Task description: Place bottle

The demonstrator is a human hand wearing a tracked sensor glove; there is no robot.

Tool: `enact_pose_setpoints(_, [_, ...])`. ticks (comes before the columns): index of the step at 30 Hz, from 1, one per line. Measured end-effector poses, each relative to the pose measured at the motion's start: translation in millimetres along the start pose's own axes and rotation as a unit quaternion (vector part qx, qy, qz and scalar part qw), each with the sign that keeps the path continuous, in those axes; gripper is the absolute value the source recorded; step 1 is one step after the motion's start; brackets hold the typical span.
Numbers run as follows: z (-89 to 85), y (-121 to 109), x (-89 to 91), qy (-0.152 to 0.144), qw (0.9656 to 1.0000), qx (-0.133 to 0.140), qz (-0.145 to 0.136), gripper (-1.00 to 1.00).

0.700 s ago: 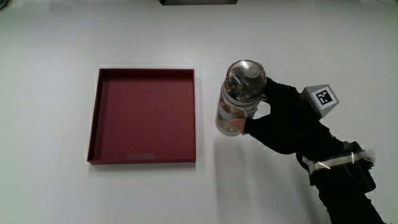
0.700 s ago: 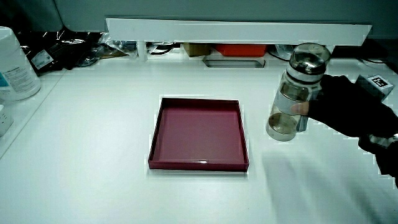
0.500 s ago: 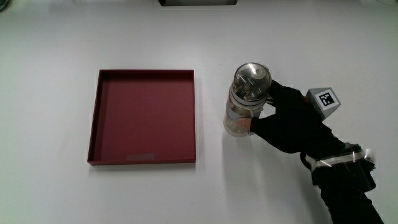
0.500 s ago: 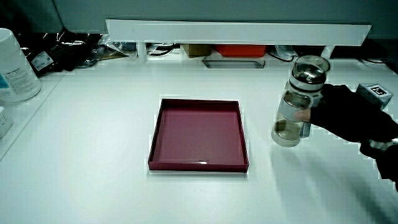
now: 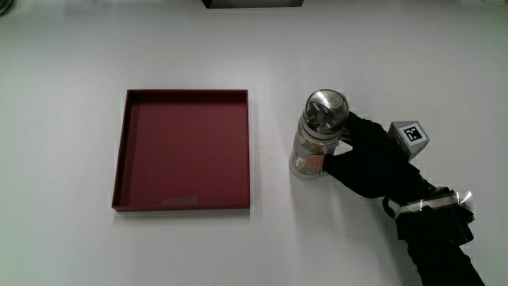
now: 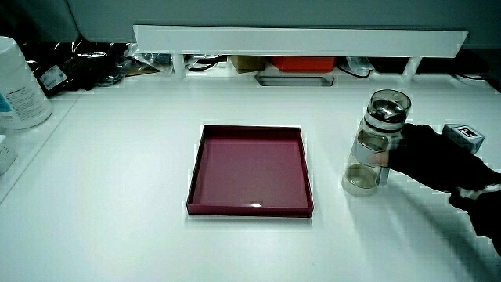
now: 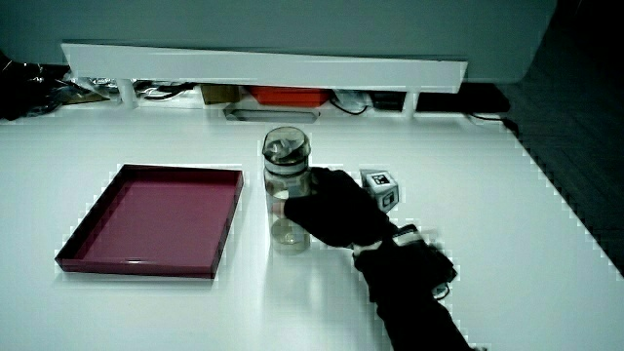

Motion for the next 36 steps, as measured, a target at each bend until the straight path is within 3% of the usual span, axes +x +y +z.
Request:
enact_pose_setpoints(8, [-1.5, -1.8, 1.3, 0.005, 1.0, -0.002, 0.001, -0.22])
enact_pose_setpoints(21, [1.0, -9.8, 1.4, -0.012, 0.9999, -0.003, -0.004, -0.62])
enact_pose_setpoints(27, [8.9, -31.5, -10.3, -0.062, 0.998, 0.007, -0.012, -0.81])
enact_pose_setpoints(32, [10.0, -52.5, -25.1, -0.102, 0.9947, -0.005, 0.008, -0.97])
enact_pose_setpoints(34, [12.8, -60.1, -24.5, -0.146, 0.989, -0.011, 0.017, -1.0])
enact_pose_setpoints(35, [10.3, -64.7, -30.8, -0.145, 0.989, -0.016, 0.025, -1.0])
enact_pose_setpoints(36, [12.5, -69.3, -28.8, -0.167, 0.9854, -0.017, 0.029, -1.0])
